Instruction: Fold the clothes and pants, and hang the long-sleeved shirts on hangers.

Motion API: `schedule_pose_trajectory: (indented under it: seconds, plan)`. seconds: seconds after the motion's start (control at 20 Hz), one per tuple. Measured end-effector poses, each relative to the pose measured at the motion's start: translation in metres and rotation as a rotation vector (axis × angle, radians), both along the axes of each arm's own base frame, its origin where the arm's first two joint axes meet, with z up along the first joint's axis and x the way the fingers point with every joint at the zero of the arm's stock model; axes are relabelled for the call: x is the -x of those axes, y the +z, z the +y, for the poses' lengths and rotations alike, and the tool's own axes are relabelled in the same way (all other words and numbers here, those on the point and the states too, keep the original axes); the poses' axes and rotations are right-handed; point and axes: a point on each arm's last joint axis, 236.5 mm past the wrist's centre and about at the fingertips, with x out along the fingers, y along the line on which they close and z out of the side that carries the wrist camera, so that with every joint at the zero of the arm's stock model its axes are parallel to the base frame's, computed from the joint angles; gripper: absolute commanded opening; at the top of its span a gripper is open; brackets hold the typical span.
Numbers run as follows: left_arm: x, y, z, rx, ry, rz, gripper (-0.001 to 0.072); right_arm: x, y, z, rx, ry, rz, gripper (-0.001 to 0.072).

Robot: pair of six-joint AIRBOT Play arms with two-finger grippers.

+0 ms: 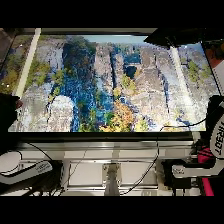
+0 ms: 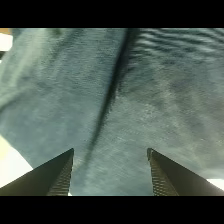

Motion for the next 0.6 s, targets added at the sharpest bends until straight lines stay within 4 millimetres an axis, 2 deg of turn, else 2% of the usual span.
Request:
schedule_pose_trajectory:
  seconds: [0.3,0.6]
  plan:
    - [0.02,-0.01,0.037,-0.03,0.061,-0.003,0.0501,0.0,0.0,0.0,0.0,0.0,0.0,0.0037]
    - [0.022,-0.038,0.046,0.028,0.079,-0.002,0.0501,0.0,0.0,0.0,-0.001,0.0,0.0,0.0037]
